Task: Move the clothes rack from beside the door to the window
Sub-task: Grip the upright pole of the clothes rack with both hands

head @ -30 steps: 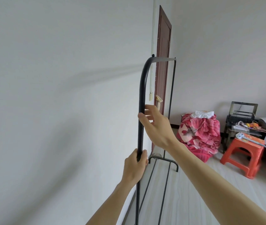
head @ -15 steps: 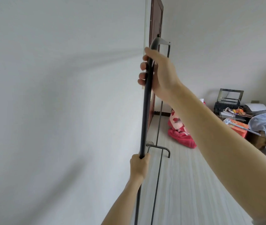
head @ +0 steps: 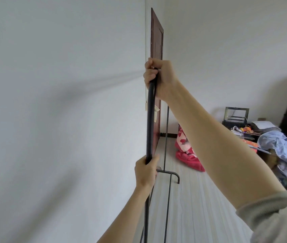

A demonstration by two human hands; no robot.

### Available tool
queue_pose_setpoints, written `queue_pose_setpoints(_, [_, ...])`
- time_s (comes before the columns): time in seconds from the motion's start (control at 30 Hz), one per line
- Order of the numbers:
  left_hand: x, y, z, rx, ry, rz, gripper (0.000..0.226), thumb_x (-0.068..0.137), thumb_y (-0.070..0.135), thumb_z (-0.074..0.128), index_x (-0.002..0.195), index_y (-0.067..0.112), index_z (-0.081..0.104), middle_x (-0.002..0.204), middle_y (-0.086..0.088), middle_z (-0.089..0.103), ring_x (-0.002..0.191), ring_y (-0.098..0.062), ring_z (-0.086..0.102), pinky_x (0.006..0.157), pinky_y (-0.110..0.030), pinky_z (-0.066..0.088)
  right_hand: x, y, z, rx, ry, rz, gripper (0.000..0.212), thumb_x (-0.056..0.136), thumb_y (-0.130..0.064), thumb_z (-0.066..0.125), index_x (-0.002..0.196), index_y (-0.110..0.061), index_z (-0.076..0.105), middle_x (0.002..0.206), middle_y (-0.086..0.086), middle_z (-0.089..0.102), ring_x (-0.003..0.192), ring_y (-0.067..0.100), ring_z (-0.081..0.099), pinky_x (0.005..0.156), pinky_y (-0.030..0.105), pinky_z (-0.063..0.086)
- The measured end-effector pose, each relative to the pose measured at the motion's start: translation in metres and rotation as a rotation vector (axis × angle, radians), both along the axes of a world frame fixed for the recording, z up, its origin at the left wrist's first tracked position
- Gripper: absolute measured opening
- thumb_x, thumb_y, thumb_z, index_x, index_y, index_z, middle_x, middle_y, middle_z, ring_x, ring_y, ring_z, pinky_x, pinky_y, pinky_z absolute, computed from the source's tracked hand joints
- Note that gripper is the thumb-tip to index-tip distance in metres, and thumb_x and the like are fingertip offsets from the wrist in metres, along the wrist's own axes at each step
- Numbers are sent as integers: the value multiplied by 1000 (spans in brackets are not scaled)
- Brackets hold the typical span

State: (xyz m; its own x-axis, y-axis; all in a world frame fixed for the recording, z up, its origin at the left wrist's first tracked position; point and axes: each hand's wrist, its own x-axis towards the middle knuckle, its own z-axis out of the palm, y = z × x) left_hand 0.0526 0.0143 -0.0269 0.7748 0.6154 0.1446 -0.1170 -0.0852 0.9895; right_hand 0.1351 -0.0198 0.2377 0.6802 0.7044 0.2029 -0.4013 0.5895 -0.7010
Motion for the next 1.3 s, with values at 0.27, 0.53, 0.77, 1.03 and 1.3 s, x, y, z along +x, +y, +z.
queue_pose_setpoints(0.27, [8,-21,28,96,-77,63,65,90,28,60,36,24,24,36,13,19,36,-8,17,36,-16,19,-7,-15,5,-2,86,-23,26,103,-29,46,78,-25,53,44,-8,31,29,5,30,25,16,25])
queue_pose_setpoints(0.53, [4,-49,24,159,-152,39,64,86,58,54,40,22,26,36,11,24,39,-12,23,38,-21,22,-20,-53,17,-118,101,-281,47,100,-14,41,55,-20,29,55,-7,23,31,7,22,28,15,14])
queue_pose_setpoints(0.77, [1,-68,27,180,-175,-35,67,92,44,60,39,24,24,36,13,21,37,-8,19,38,-18,20,-29,-79,23,-147,65,-407,46,100,-11,38,55,-19,28,40,-6,25,28,7,22,28,15,15])
queue_pose_setpoints(1.03, [15,-97,33,177,-209,-190,72,97,29,62,33,25,30,33,14,24,34,-5,20,39,-19,18,-20,-118,21,-116,83,-577,40,94,-9,40,56,-17,32,40,-5,29,30,10,23,30,16,18])
queue_pose_setpoints(1.3, [46,-141,35,148,-265,-292,70,96,23,66,36,26,31,33,15,29,32,-4,25,38,-13,22,3,-169,21,-98,75,-734,33,96,-11,39,63,-15,34,39,-4,29,29,11,24,31,17,19])
